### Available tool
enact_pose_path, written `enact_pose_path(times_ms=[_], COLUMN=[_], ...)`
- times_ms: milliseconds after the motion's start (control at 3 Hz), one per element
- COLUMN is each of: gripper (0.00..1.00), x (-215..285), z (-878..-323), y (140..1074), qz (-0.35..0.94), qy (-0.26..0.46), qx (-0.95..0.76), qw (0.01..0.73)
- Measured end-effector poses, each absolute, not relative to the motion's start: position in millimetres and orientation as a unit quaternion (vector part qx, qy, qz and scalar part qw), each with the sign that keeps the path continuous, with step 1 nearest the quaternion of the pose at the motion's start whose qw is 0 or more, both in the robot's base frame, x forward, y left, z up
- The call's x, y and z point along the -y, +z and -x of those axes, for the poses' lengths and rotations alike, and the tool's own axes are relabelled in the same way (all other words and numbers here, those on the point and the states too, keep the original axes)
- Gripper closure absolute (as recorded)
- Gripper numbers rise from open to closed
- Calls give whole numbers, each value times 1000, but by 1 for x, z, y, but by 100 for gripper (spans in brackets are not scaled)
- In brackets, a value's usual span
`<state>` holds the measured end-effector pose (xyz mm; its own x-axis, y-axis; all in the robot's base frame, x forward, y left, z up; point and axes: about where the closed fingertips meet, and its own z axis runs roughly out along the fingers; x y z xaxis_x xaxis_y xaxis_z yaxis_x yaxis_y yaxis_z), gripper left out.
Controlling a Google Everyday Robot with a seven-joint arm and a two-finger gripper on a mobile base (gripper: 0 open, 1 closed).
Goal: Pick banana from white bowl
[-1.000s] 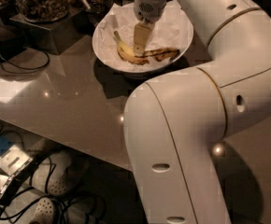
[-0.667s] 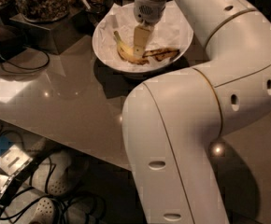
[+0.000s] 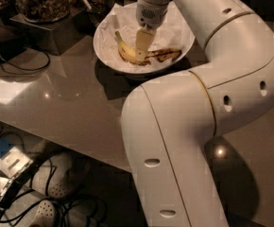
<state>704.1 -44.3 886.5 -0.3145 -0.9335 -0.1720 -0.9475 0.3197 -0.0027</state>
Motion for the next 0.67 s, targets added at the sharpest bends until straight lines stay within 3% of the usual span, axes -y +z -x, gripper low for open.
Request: enact_pose_path(times_ms=[667], gripper=[45], x=[46], z=[-709], y=[879], qz=[581], qy=[54], qx=[-809], qw=[68])
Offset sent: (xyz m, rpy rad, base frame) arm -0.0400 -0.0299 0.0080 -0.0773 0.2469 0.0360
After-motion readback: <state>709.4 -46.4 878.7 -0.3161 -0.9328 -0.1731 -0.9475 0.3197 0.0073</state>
